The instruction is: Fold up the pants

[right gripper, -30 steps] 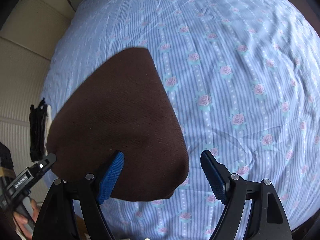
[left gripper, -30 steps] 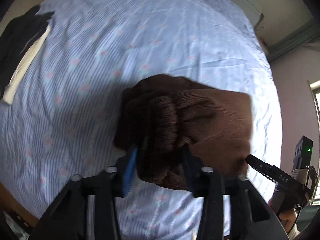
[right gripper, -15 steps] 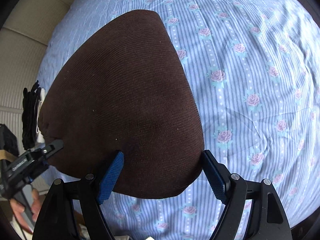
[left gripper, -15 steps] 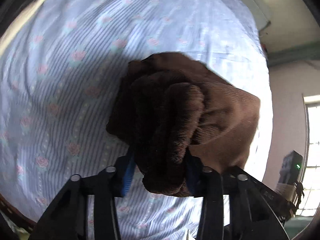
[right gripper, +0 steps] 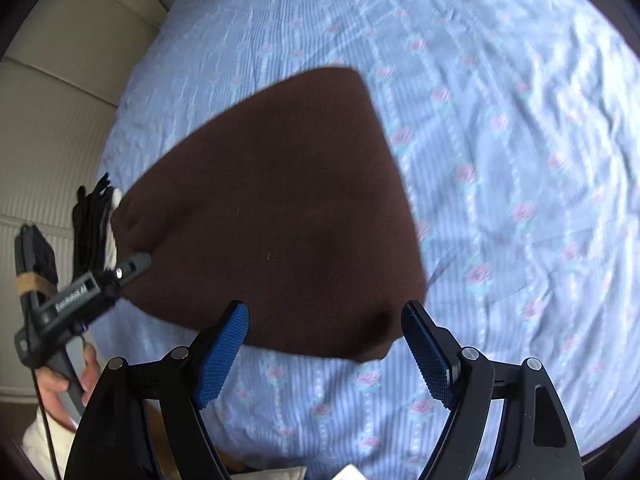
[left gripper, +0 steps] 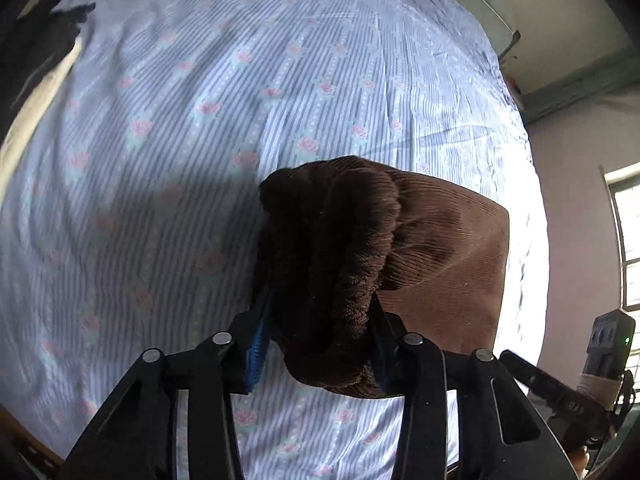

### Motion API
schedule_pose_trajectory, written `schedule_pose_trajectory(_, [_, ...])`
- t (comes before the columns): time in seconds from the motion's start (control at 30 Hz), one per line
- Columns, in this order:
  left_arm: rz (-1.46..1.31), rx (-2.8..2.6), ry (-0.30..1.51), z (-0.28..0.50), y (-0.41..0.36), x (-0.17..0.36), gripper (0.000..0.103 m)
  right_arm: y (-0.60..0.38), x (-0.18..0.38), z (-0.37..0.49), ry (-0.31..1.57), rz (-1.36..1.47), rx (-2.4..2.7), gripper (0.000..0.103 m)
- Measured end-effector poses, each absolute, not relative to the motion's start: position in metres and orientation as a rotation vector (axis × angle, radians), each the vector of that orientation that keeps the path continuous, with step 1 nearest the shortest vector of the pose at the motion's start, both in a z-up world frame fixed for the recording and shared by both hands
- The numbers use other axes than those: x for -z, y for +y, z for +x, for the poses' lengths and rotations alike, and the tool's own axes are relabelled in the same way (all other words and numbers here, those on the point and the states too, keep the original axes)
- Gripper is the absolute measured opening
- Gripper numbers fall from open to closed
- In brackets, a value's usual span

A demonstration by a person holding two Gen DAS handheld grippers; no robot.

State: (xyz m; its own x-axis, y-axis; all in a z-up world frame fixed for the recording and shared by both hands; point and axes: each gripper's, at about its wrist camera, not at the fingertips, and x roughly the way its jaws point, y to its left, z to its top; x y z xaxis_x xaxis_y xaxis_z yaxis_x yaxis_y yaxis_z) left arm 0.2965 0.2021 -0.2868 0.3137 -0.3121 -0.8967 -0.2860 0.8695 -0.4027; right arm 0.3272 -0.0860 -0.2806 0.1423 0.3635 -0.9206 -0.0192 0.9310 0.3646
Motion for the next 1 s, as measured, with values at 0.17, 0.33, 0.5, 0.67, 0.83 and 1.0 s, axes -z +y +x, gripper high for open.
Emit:
schedule_pose_trajectory(0.17, [-0.502, 0.026, 1.289, 0.293, 0.196, 0.288, 0.062, -0.096, 0.278, 0.335, 1.383, 0.278, -0.251, 0.08])
schedule_pose_trajectory(0.33, [-0.483, 0.032, 1.301, 0.302, 0.198, 0.289, 0.066, -0.107, 0.292, 0.348, 1.416, 0.285, -0.218, 0.08])
schedule_pose_trajectory(0.5, [-0.414, 0.056, 1.263, 0.304, 0.191, 0.272, 0.072, -0.11, 0.305, 0.356, 1.431, 0.288, -0.226, 0.08])
schedule_pose_trajectory(0.67, [-0.495, 0.043, 1.336, 0.315, 0.201, 0.303, 0.077, -0.108, 0.323, 0.364, 1.457, 0.285, -0.229, 0.08])
schedule_pose_trajectory(0.83, [-0.617, 0.046, 1.359, 0.314, 0.213, 0.329, 0.079, -0.102, 0.343, 0.372, 1.495, 0.279, -0.246, 0.08])
schedule_pose_trajectory(1.0, [-0.703, 0.079, 1.355, 0.315, 0.219, 0.351, 0.078, -0.092, 0.364, 0.382, 1.529, 0.242, -0.26, 0.08])
